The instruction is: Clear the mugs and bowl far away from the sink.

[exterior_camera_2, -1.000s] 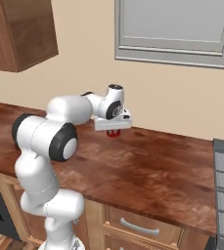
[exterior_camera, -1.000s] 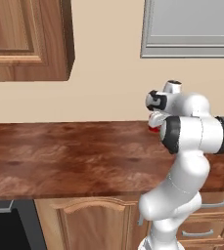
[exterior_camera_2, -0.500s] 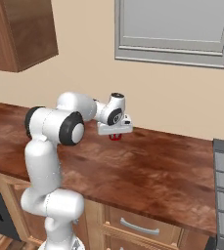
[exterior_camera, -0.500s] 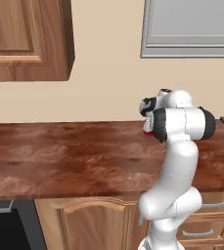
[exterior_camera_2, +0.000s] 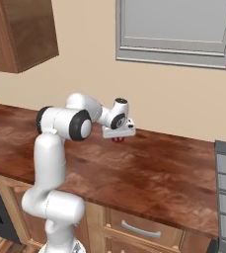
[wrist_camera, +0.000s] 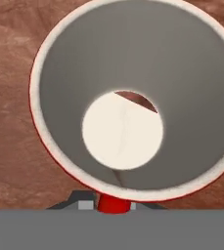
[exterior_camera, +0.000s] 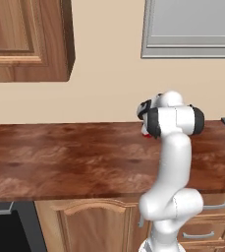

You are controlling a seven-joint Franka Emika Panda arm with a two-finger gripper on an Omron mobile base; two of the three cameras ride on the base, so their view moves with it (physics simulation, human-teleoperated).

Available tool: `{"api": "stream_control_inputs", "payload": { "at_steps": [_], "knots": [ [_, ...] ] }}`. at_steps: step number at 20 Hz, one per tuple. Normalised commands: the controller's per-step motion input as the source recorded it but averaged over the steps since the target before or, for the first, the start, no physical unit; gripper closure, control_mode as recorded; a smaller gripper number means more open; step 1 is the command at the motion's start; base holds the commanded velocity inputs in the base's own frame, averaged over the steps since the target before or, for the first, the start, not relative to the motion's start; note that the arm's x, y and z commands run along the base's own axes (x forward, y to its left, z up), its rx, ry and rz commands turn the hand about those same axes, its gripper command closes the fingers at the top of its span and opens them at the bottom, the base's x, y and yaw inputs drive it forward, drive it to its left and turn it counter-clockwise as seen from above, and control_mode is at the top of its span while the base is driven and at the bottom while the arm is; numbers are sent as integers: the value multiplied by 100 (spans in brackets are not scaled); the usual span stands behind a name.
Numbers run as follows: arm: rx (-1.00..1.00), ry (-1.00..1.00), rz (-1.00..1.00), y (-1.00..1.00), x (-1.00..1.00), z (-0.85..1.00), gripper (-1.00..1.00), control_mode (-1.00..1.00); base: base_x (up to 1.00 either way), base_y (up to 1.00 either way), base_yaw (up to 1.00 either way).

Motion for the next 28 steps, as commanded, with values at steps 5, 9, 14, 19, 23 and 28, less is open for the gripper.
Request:
{"api": "stream_control_inputs", "payload": {
  "at_steps": [5,9,14,19,23,28],
  "knots": [
    [0,0,0,0,36,-33,100,-100,0,0,0],
    [0,-2,0,0,17,-21,-100,-100,0,0,0],
    [0,-1,0,0,3,-2,-100,-100,0,0,0],
    [1,-1,-1,0,-2,10,-100,-100,0,0,0],
    [0,-6,-6,0,-28,43,-100,-100,0,0,0],
    [0,-10,-10,0,-36,54,-100,-100,0,0,0]
  ]
}}
